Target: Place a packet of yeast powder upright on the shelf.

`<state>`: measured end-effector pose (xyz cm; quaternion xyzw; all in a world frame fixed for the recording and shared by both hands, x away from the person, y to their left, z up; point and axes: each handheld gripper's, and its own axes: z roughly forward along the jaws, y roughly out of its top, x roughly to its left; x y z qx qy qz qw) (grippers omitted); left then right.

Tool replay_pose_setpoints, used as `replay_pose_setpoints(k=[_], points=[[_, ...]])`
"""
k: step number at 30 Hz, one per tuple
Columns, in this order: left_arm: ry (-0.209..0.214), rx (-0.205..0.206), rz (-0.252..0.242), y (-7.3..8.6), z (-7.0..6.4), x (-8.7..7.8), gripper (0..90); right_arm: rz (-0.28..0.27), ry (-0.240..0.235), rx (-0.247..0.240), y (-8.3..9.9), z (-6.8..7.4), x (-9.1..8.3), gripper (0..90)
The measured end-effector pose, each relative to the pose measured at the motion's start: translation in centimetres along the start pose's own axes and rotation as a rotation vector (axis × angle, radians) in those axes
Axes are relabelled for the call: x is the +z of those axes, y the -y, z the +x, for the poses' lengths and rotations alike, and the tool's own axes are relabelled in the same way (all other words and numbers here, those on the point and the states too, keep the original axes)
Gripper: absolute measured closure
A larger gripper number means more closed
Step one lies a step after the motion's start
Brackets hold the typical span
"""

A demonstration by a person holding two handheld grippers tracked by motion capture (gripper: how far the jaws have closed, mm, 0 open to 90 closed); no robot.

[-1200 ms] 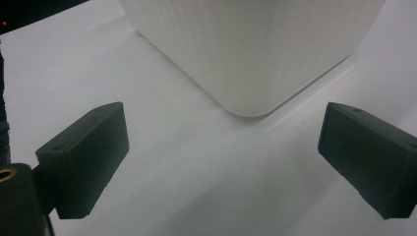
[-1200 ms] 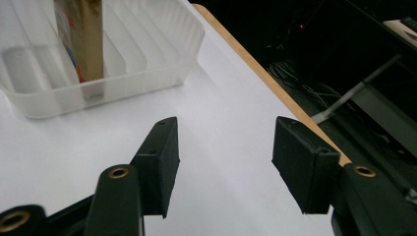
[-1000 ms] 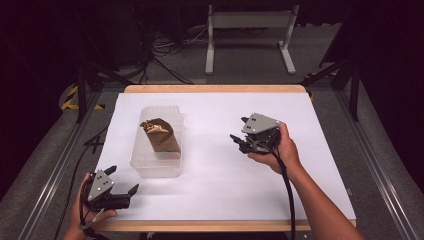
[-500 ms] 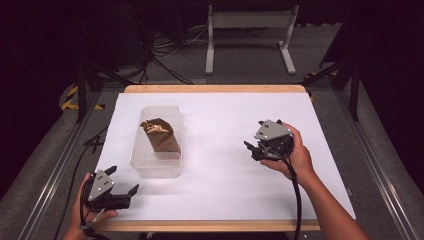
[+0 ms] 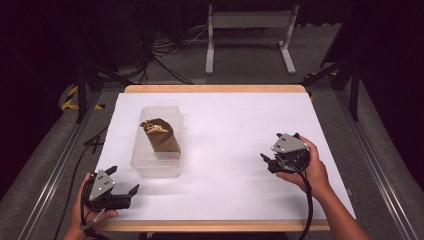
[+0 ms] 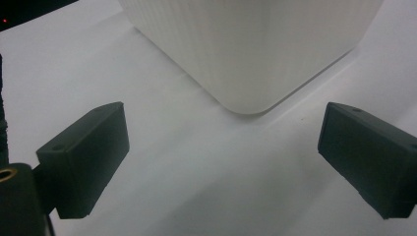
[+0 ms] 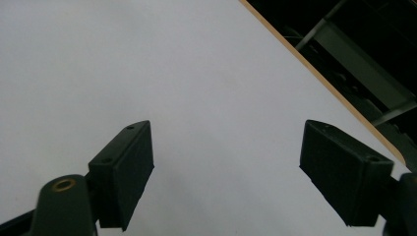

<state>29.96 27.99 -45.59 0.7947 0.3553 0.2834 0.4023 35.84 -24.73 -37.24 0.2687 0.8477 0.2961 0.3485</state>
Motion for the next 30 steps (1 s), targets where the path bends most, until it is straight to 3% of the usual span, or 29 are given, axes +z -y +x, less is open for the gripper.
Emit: replay_pose_setpoints(k=[12, 19, 30], points=[[-0.002, -0.001, 0.004, 0.0, 0.0, 0.0, 6.0, 0.01, 0.038, 0.061, 3.9, -1.0, -2.1, 16.1], [-0.005, -0.002, 0.007, 0.0, -0.1, 0.0, 6.0, -0.019, 0.058, 0.1, 6.3, -1.7, -4.2, 12.1], [-0.007, 0.0, 0.008, 0.0, -0.1, 0.1, 6.0, -0.06, 0.062, 0.146, 9.1, -2.0, -5.3, 10.8]])
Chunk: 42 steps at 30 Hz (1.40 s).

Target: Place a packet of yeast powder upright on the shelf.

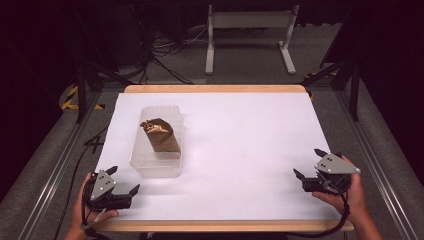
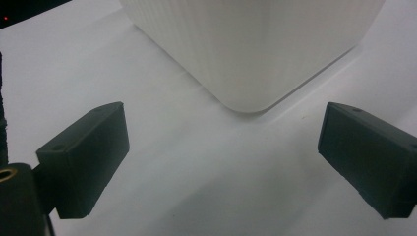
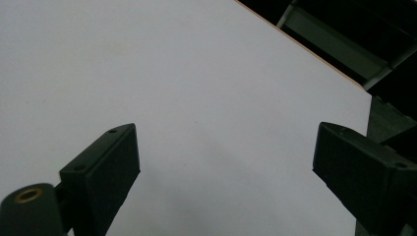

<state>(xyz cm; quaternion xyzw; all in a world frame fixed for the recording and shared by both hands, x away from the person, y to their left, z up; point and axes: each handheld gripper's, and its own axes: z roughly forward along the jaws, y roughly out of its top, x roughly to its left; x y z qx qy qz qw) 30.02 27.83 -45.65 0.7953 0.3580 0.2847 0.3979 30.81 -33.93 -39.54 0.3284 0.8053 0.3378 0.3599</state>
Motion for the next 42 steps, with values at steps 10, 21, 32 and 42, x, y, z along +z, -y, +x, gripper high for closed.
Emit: replay_pose_setpoints(k=[10, 21, 32, 42], points=[[0.0, -0.001, -0.002, 0.0, 0.0, 0.0, 6.0, -0.053, 0.013, 0.081, 2.2, -0.5, -1.0, 9.6], [-0.008, 0.003, -0.011, -0.2, -0.1, -0.1, 5.9, -0.097, 0.058, 0.175, 4.6, -0.8, -1.9, 9.2], [-0.01, -0.025, -0.034, -0.3, 0.4, -0.2, 5.4, -0.121, 0.105, 0.251, 6.3, -0.4, -2.8, 7.6], [-0.005, -0.012, -0.045, -0.5, 0.3, -0.1, 5.2, -0.116, 0.114, 0.267, 6.7, 0.0, -3.0, 7.7]])
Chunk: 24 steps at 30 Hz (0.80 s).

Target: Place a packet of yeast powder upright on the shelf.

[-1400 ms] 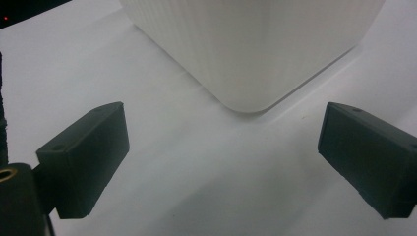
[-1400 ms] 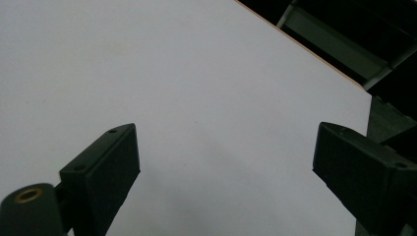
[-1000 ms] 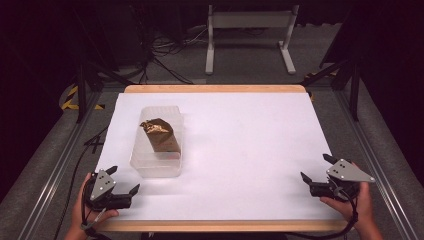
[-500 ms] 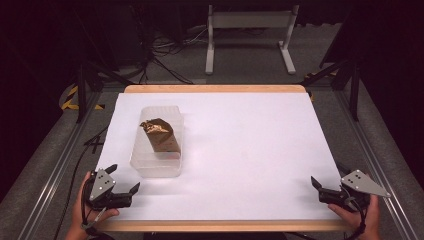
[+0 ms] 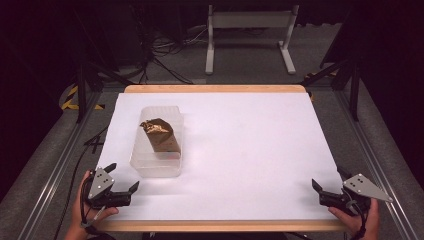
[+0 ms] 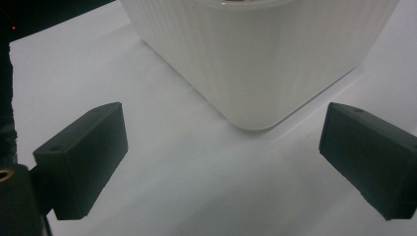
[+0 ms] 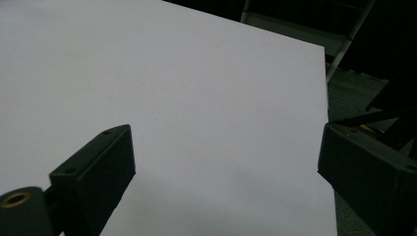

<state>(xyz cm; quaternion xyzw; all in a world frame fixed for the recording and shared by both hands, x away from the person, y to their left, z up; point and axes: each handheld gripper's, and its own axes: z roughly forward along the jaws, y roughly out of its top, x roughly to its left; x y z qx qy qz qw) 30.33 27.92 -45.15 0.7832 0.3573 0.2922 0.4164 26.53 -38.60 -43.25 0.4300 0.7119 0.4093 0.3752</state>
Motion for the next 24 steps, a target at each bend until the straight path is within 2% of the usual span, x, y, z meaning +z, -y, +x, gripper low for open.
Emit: replay_pose_setpoints(k=[10, 20, 24], points=[[0.011, 0.002, 0.0, -0.22, 0.08, 0.46, 5.1, 0.003, 0.017, -0.015, -0.04, 0.44, -0.51, 7.6], [0.008, 0.001, 0.007, -0.3, 0.14, 0.65, 5.1, 0.004, 0.008, -0.015, -0.22, 0.58, -0.19, 7.5], [0.007, -0.002, 0.009, -0.31, 0.16, 0.67, 5.2, 0.005, -0.003, -0.03, -0.53, 0.9, -0.03, 7.2]])
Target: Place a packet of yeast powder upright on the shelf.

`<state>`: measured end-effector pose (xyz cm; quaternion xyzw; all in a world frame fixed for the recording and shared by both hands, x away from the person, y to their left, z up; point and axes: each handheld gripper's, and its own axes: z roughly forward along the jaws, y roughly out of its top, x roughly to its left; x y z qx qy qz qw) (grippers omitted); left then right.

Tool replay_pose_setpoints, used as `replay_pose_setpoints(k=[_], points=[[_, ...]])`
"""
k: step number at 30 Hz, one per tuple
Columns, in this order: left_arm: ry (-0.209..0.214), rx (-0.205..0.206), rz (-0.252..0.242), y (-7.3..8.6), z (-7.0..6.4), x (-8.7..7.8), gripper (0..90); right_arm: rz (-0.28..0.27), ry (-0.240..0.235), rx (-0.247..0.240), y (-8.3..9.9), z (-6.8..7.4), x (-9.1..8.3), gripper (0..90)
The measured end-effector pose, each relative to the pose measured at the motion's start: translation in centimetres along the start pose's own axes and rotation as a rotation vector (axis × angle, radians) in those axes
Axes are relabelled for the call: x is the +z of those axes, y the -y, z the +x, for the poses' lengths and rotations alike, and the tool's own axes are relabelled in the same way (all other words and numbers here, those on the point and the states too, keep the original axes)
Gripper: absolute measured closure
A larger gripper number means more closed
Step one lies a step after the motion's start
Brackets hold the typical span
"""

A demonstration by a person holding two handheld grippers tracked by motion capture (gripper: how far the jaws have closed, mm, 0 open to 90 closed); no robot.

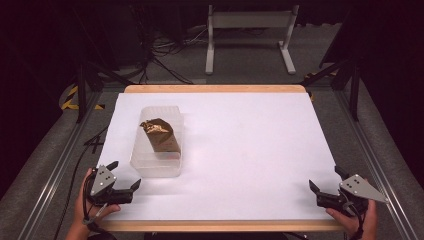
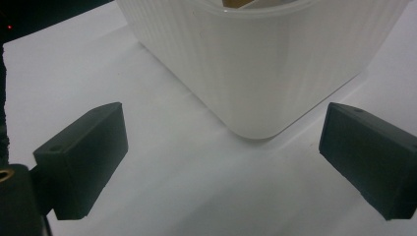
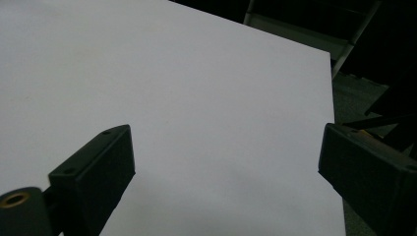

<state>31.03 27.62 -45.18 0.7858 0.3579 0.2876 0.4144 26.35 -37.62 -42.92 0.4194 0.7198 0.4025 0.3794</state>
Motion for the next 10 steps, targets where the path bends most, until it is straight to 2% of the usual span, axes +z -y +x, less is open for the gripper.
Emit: replay_pose_setpoints(k=[3, 10], points=[[0.0, 0.001, -0.003, -0.05, 0.03, 0.05, 5.2, 0.004, -0.004, -0.011, -0.06, 0.21, 0.14, 7.1], [0.006, -0.007, -0.002, 0.11, 0.1, -0.05, 5.2, 0.006, -0.009, -0.001, -0.15, 0.25, 0.23, 6.9]])
